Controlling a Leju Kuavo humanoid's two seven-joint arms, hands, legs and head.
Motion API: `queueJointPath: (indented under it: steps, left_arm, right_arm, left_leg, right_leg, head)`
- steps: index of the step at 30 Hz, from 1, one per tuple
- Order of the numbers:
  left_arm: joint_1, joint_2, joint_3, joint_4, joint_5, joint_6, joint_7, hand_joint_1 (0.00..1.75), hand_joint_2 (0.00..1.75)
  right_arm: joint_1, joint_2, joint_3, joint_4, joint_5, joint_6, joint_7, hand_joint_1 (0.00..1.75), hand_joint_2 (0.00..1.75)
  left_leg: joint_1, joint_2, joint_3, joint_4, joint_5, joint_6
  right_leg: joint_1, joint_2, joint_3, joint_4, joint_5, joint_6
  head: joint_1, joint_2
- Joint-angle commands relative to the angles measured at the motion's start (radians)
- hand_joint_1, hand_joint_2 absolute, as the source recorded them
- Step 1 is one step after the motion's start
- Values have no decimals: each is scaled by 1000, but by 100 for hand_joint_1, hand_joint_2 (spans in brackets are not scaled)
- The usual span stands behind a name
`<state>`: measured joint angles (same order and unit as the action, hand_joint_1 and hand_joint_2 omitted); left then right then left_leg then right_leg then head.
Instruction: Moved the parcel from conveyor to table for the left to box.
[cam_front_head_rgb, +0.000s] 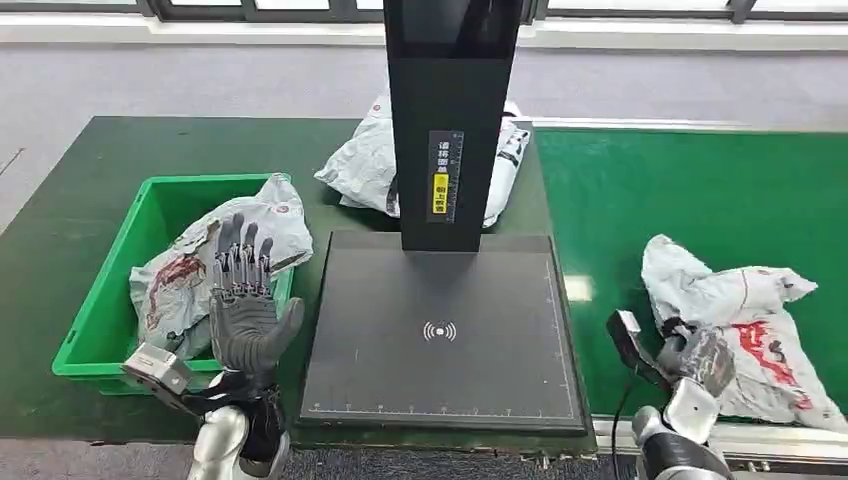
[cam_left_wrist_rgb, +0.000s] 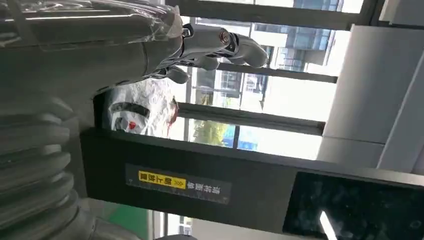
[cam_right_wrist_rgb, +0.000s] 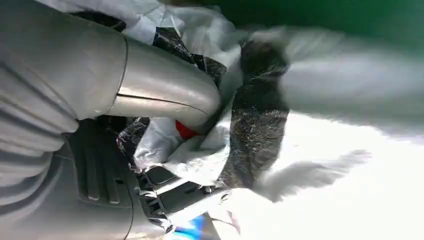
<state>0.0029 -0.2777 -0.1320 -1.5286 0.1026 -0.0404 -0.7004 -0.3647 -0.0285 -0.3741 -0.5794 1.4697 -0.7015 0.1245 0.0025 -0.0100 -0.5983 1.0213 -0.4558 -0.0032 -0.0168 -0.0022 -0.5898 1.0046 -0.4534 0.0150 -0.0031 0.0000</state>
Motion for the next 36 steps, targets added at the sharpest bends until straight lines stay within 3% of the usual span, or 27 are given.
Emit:
queueJointPath:
  steps: [1, 4, 5, 9, 15, 16, 17, 24, 31, 32, 34, 35, 36]
  left_arm:
    - [103, -71, 31, 24, -33, 25, 2, 0, 175]
    - [101, -71, 29, 29, -35, 17, 2, 0, 175]
    - [95, -71, 21, 38, -53, 32, 2, 0, 175]
    - [80, -71, 11, 60, -51, 48, 2, 0, 175]
    - [54, -71, 7, 92, -90, 68, 2, 0, 175]
    - [49, -59, -28, 100, -92, 105, 2, 0, 175]
    - [34, -71, -8, 114, -104, 93, 2, 0, 175]
    - [48, -71, -25, 113, -123, 99, 2, 0, 175]
    - [34, -71, -53, 128, -165, 153, 2, 0, 175]
    - [34, -71, -53, 129, -165, 153, 2, 0, 175]
    - [29, -71, -59, 141, -179, 169, 2, 0, 175]
    - [27, -71, -61, 143, -182, 174, 2, 0, 175]
    - [23, -71, -63, 149, -181, 184, 2, 0, 175]
  right_arm:
    - [90, 271, -130, -486, -119, 3, -355, 175, 175]
    - [165, 378, -125, -719, -214, 3, -538, 175, 175]
    - [196, 378, -70, -815, -304, 3, -580, 175, 175]
    - [250, 378, 42, -973, -362, 3, -555, 175, 175]
    - [262, 378, 119, -1006, -360, 3, -544, 175, 175]
    - [269, 362, 231, -1028, -289, 3, -421, 175, 175]
    - [272, 354, 172, -979, -365, 3, -528, 175, 175]
    - [246, 378, 242, -882, -343, 3, -532, 175, 175]
    - [75, 378, 422, -362, -373, 25, -476, 175, 175]
    - [75, 378, 428, -353, -374, 22, -477, 175, 175]
    - [32, 378, 468, -234, -417, 3, -472, 175, 175]
    - [24, 378, 473, -216, -421, 3, -472, 154, 175]
    - [1, 378, 492, -145, -439, 24, -466, 56, 175]
  left_leg:
    - [1, 9, 4, -2, -2, -2]
    - [1, 6, 4, -3, -1, -1]
    - [0, 4, 2, -2, -1, -2]
    - [0, 3, 0, -1, -1, -1]
    - [0, 1, 0, -1, 0, -1]
    - [1, 2, 1, -1, -1, -1]
    - [0, 3, 3, -3, 0, -1]
    - [1, 3, 2, -2, 0, -2]
    - [2, 7, 3, -2, -1, -2]
    - [2, 12, 6, -4, -1, -2]
    - [2, 10, 4, -3, 0, -2]
    - [2, 10, 5, -4, 0, -2]
    - [2, 9, 3, -3, 0, -2]
  right_leg:
    - [1, 8, 0, -1, 0, -2]
    - [1, 4, 1, -2, -1, -2]
    - [1, 3, 0, 0, -1, -2]
    - [0, 2, -2, 1, -2, -2]
    - [-1, 0, -2, 0, -1, -2]
    - [1, 2, 0, -1, -1, -2]
    - [0, 2, 1, -3, -1, -3]
    - [1, 3, 1, -2, 0, -2]
    - [2, 7, 1, -2, 0, -2]
    - [2, 12, 2, -4, 2, -2]
    - [2, 10, 1, -3, 2, -2]
    - [2, 9, 2, -4, 1, -2]
    - [2, 9, 0, -2, 1, -2]
  head:
    - [0, 0]
    - [0, 0]
    - [0, 0]
    - [0, 0]
    - [0, 0]
    - [0, 0]
    - [0, 0]
    - [0, 0]
    - [0, 0]
    - [0, 0]
    - [0, 0]
    - [0, 0]
    - [0, 0]
